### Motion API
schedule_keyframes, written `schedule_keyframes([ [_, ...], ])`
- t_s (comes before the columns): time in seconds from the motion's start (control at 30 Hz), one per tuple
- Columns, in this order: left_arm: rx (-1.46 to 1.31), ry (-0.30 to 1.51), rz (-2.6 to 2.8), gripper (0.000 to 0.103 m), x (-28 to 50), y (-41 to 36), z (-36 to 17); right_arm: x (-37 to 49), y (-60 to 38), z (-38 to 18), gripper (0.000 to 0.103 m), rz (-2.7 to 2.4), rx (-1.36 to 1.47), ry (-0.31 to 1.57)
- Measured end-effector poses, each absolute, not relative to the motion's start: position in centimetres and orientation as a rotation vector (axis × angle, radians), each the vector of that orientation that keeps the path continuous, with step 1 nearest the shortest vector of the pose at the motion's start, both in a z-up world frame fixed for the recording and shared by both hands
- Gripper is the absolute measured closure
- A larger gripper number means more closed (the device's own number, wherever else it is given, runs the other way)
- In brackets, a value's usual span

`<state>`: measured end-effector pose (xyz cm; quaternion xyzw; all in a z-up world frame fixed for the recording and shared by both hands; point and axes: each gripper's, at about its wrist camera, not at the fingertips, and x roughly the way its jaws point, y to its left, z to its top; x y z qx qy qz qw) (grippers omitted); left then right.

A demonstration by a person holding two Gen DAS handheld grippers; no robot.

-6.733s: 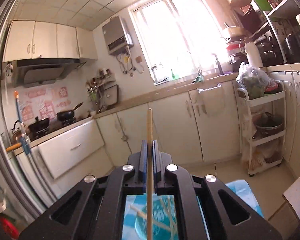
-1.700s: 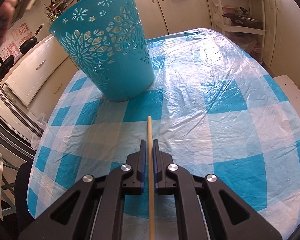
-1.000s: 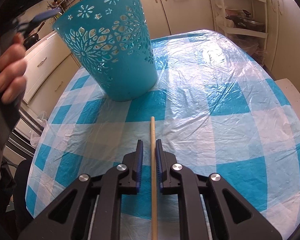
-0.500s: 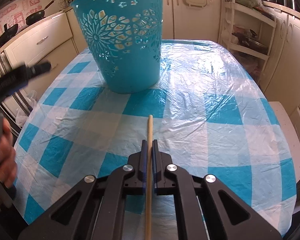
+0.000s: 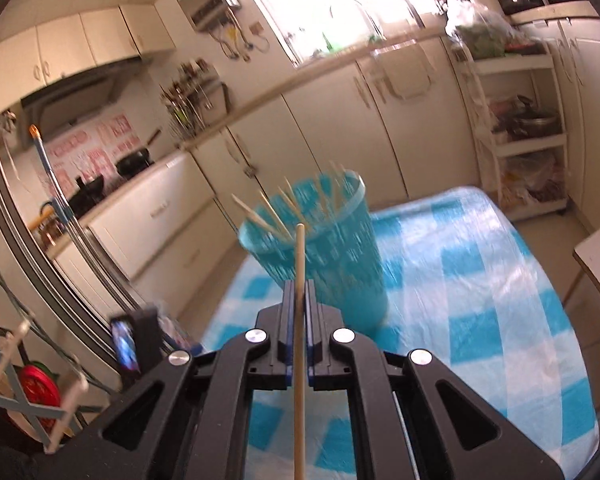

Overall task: Organize utensils
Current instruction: 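Carry the held stick over the teal basket and open the right gripper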

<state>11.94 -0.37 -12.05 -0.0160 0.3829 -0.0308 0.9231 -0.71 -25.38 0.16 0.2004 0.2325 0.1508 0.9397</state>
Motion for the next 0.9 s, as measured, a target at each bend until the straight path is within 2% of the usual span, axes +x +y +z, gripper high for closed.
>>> schedule_keyframes([
  [0.37,-0.049,0.793,-0.055,0.008,12.1,-0.2,-12.2,6.5,-24.5,7.6,0.098,0.283,0.439,0.233],
  [0.57,-0.061,0.793,-0.063,0.008,12.1,0.0,-12.2,10.6,-23.5,6.9,0.098,0.196,0.397,0.194],
  [0.9,-0.071,0.793,-0.071,0.008,12.1,0.1,-12.3,11.9,-22.1,2.8,0.097,0.15,0.301,0.288],
])
